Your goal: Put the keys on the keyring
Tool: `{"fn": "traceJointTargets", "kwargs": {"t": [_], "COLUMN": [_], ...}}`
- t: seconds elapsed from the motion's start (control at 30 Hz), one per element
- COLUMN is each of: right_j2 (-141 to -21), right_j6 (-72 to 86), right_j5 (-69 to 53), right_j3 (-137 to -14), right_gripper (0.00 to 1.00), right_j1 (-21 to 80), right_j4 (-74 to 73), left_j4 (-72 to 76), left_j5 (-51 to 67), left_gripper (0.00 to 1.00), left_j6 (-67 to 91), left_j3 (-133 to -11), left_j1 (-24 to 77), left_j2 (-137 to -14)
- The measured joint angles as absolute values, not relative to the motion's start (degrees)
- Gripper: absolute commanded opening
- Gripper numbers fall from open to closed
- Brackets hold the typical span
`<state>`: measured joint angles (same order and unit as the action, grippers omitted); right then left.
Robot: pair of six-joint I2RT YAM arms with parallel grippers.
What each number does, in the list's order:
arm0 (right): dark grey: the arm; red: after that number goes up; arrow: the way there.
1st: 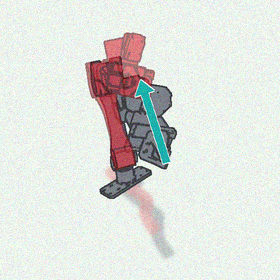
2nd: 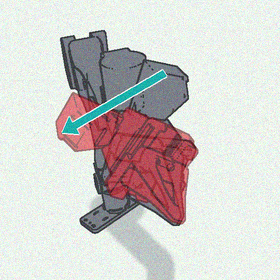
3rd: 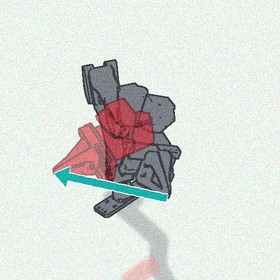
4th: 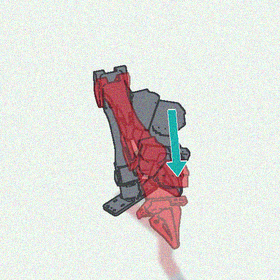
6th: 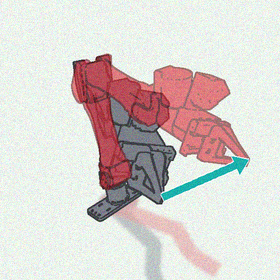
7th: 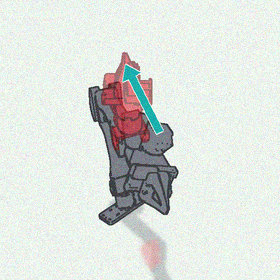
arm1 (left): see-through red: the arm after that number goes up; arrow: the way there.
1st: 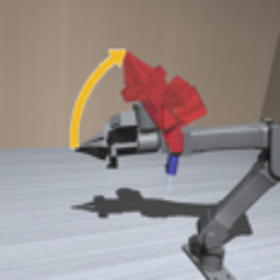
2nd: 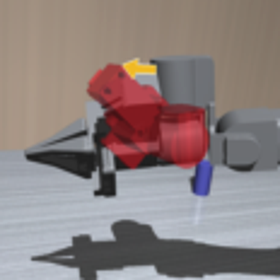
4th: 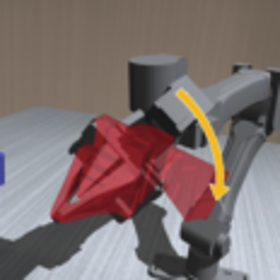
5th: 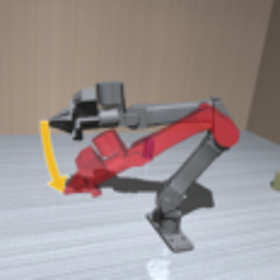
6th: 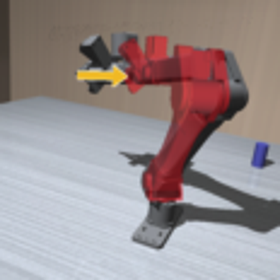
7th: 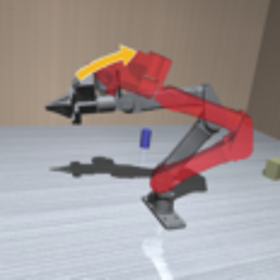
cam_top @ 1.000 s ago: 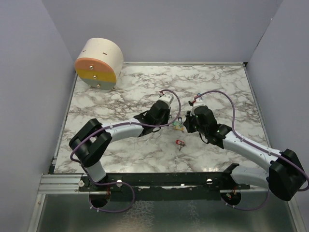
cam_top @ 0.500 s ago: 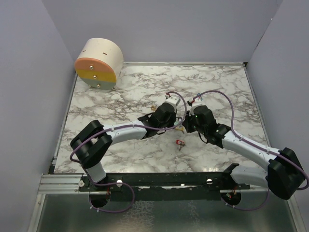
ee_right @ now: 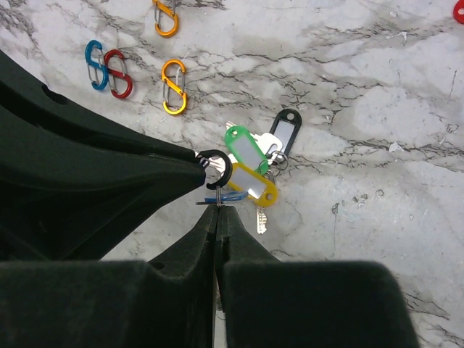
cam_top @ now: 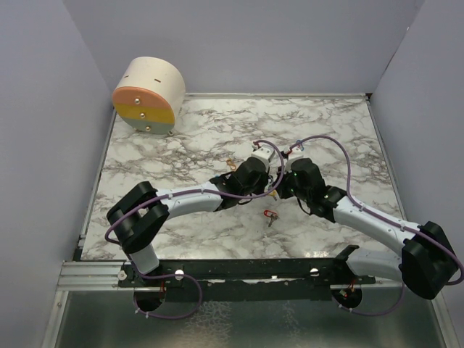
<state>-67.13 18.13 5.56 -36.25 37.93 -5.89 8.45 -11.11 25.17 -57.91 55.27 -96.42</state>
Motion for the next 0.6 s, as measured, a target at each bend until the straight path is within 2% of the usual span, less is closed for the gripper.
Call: {"fn": "traceJointTargets", "kwargs": {"t": [0.6], "right_j2": [-66.7], "right_j6": [18.1], "right_j5": [4.3], "right_j3": [-35.3], "right_gripper": [0.01], "right_j1": [37.9], "right_j4": [-5.9], "left_j4": [9.0], "left_j5": [-11.2], "left_gripper": [0.00], "left_j6": [25.2], "left_j3": [-58.9], "left_j1": [56.3], "left_j2": [-96.5]}}
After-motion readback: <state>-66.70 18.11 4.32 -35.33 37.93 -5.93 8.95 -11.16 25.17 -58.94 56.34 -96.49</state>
